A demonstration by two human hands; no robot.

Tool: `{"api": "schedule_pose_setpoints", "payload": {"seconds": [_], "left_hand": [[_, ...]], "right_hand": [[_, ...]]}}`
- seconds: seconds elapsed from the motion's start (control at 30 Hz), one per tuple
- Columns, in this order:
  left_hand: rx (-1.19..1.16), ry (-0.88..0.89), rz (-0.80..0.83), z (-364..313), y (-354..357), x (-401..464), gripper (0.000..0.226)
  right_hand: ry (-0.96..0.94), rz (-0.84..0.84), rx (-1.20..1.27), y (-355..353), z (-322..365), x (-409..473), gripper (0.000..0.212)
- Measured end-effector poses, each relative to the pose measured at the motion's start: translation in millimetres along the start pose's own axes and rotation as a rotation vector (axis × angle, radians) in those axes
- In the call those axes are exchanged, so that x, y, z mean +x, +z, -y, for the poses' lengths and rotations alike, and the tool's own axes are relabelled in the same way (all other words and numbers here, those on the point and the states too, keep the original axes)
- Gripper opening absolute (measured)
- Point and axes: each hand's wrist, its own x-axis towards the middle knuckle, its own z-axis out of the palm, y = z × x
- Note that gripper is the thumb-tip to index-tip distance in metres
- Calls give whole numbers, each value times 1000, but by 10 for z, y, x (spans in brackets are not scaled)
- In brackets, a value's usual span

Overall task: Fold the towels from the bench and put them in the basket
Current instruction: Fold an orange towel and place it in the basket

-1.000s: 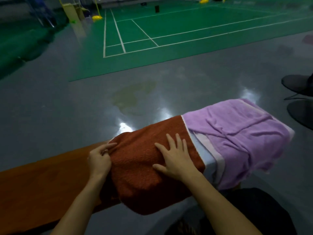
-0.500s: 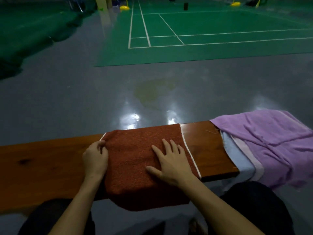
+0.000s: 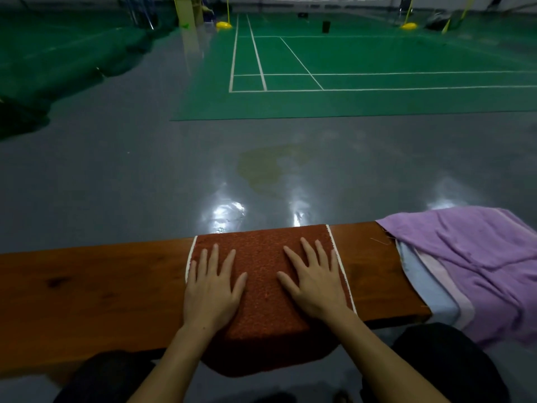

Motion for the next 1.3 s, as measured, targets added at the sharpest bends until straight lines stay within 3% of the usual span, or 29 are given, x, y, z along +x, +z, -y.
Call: {"api": "schedule_pose_setpoints", "payload": {"seconds": [0.23,0.37,0.53,0.7,0.87,1.0,1.07,1.13,1.2,1.3], "left_hand": [[-55,-227,-126,247,-258,-119,49],[-225,-392,-38,302,-374,-181,59],[-357,-448,37,225,-463,-141,57],[-607,-445,37,213,-476,-34,29],[-1058,-548,-24,307,-469,13,22],[-1159,-603,-86,341,-628,-5,48],[-1192,-594,-112,397,-693,-28,55],[-1244,-510,-24,430,-756,-76,48],[-1247,-401,71,462,-807,-151,39],[-1271,-270,61,511,-859,-258,27]], "right_hand": [[204,69,70,-341,-220,-145,76],[336,48,44,-564,-415,-346,64],[416,78,174,-588,-504,-334,41],[413,98,315,-510,-619,-229,31],[408,52,645,-567,-645,-166,19],[487,134,1183,-715,-616,-174,9],[493,143,1368,-752,-631,-170,27],[465,117,1533,-776,-644,-171,41],[416,106,1622,-822,-637,-202,41],[363,83,1605,-881,-628,-265,33]]}}
